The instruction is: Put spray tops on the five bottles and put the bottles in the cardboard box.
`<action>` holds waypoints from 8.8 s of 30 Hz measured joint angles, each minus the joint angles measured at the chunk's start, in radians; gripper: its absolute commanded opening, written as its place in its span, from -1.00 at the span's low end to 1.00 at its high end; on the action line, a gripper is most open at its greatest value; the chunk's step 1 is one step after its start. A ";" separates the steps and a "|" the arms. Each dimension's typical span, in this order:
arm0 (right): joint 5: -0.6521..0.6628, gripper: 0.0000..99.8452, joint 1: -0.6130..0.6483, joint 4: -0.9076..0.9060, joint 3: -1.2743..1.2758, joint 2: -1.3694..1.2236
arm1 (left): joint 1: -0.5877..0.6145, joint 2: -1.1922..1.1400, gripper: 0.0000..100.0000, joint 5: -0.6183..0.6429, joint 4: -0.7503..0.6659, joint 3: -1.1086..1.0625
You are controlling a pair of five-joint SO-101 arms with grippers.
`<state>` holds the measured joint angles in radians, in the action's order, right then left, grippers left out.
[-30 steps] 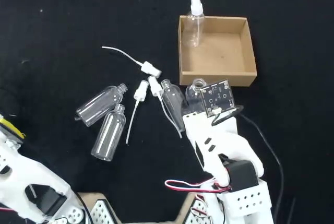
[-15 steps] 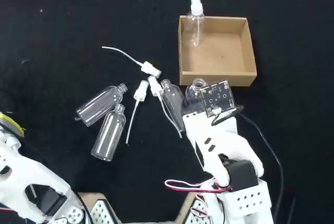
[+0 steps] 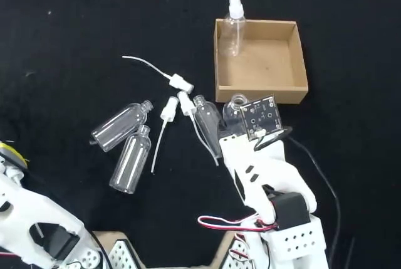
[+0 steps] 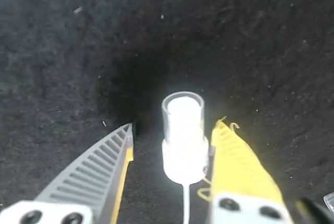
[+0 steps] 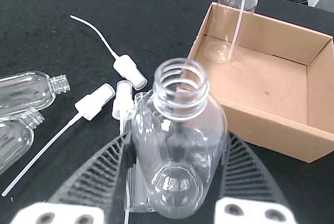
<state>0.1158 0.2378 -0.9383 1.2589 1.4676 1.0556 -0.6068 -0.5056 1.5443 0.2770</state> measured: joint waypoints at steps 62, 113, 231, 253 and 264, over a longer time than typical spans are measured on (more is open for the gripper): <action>0.000 -0.65 0.000 -0.018 0.000 0.000 | -0.459 0.778 -0.91 0.322 -0.213 -0.497; -0.244 -0.65 0.132 0.158 0.081 0.000 | -1.643 1.786 -0.91 0.664 -0.845 -0.703; -0.025 -0.65 -0.265 0.394 -0.368 -0.575 | -0.651 1.401 -0.44 0.600 -1.646 -1.754; -0.014 -0.65 -0.361 0.875 -0.830 -1.596 | -0.678 1.401 -0.44 0.600 -1.829 -1.824; -0.012 -0.65 -0.399 0.875 -0.994 -1.791 | -0.678 1.401 -0.44 0.600 -1.829 -1.824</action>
<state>0.1036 -0.1611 -0.0637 0.2647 -0.3230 0.3775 0.7940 0.0944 -0.2846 -1.5474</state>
